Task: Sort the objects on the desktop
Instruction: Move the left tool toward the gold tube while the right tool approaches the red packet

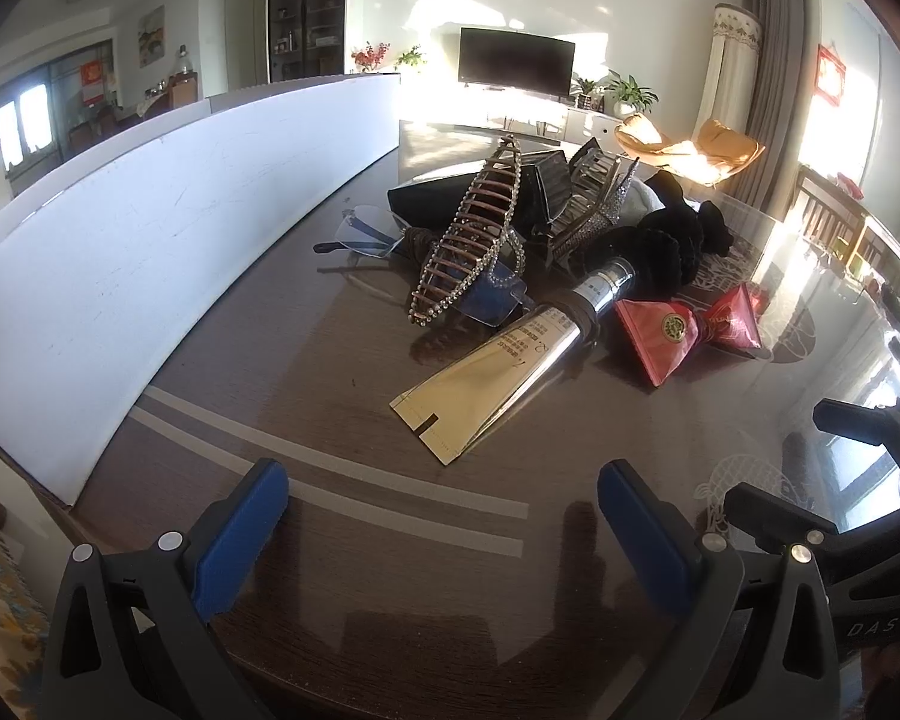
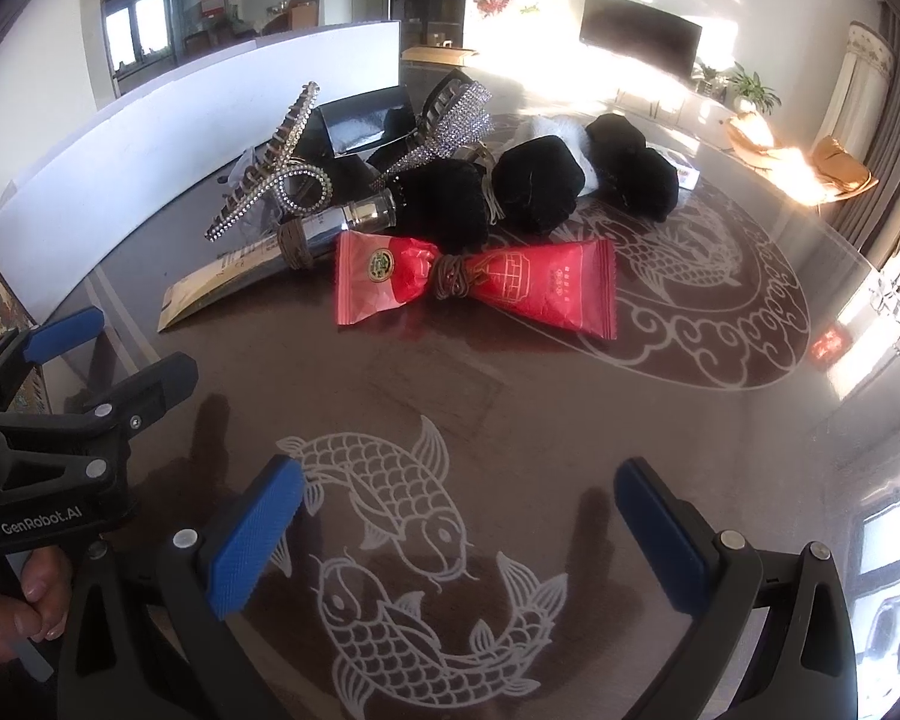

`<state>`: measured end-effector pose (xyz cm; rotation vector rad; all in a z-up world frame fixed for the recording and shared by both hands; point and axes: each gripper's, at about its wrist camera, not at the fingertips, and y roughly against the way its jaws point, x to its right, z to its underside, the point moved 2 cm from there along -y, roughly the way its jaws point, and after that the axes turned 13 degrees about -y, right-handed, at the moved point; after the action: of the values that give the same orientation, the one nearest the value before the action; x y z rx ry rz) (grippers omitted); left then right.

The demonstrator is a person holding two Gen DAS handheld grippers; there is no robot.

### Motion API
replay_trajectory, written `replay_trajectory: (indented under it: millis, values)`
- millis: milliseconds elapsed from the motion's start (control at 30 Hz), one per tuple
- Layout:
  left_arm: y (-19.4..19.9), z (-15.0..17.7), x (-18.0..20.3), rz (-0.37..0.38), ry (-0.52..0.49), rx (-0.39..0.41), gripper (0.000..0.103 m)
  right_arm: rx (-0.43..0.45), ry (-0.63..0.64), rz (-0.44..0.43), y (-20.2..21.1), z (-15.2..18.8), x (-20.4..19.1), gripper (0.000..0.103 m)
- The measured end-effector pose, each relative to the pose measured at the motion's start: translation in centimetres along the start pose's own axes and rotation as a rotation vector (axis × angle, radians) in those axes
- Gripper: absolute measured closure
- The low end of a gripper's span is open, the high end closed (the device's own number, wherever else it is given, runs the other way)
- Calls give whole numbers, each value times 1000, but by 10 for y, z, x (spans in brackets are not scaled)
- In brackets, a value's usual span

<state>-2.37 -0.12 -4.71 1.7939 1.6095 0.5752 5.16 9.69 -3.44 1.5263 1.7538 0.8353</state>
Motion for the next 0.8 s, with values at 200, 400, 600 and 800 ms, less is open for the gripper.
replay_trajectory:
  millis: [200, 400, 600, 800]
  values:
    - [-2, -1, 4, -20, -20, -25, 0, 0, 30, -24, -6, -6, -1, 0]
    - [-3, -3, 5, -32, -32, -61, 0, -19, 12, -62, -12, -12, 2, 0]
    - [-3, -7, 4, -31, -20, -119, 0, -1, 23, -89, -17, -17, 5, 0]
    - [-7, -17, -3, -32, 12, -223, 0, -4, 32, -99, -20, -22, 7, 0]
